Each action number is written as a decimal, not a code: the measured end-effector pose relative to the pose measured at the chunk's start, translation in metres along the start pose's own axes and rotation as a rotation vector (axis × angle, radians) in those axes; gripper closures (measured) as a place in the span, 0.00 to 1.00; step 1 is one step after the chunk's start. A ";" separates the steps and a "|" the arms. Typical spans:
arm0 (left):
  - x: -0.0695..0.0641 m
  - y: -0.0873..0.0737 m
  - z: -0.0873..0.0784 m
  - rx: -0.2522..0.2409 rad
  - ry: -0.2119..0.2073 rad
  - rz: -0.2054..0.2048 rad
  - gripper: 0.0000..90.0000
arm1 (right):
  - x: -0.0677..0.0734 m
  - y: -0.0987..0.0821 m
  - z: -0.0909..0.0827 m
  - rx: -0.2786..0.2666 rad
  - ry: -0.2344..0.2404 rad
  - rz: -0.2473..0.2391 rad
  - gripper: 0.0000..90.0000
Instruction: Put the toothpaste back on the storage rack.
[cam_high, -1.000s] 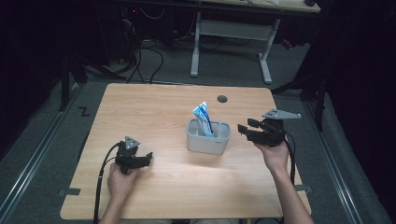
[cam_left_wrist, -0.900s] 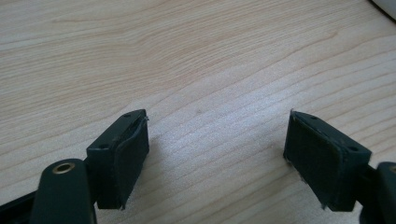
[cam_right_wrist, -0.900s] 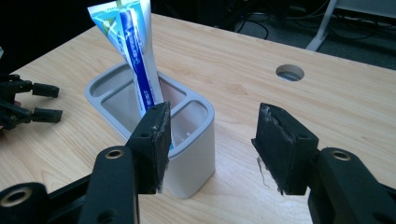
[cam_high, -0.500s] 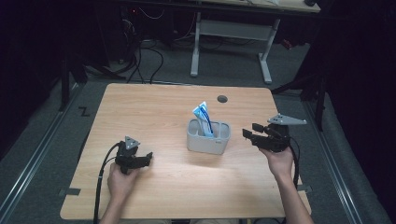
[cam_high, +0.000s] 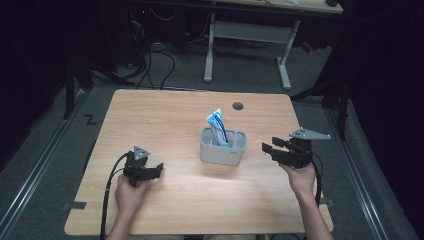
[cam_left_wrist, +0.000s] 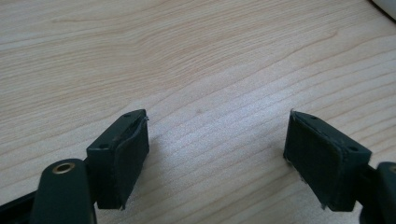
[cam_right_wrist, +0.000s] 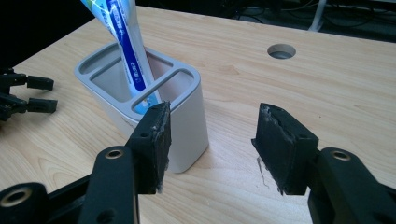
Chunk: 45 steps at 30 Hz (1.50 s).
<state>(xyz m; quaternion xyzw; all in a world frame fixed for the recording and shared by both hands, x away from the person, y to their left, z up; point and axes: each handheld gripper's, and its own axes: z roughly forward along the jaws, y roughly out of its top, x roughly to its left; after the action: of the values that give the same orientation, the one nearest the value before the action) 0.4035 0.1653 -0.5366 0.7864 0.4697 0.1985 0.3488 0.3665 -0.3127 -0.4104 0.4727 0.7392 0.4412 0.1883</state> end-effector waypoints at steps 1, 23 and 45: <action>0.000 0.000 0.000 0.000 0.000 0.000 0.25 | 0.000 -0.001 0.000 -0.001 0.001 0.004 0.50; 0.000 0.000 0.000 -0.002 0.001 -0.001 0.25 | -0.008 -0.022 0.010 0.038 -0.047 0.035 0.51; 0.000 0.000 0.000 -0.001 0.000 -0.001 0.25 | -0.016 -0.043 0.023 0.067 -0.088 0.068 0.52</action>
<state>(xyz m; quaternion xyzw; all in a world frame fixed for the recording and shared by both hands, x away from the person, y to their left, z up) 0.4034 0.1653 -0.5367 0.7861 0.4699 0.1985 0.3491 0.3677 -0.3227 -0.4608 0.5227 0.7279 0.4012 0.1897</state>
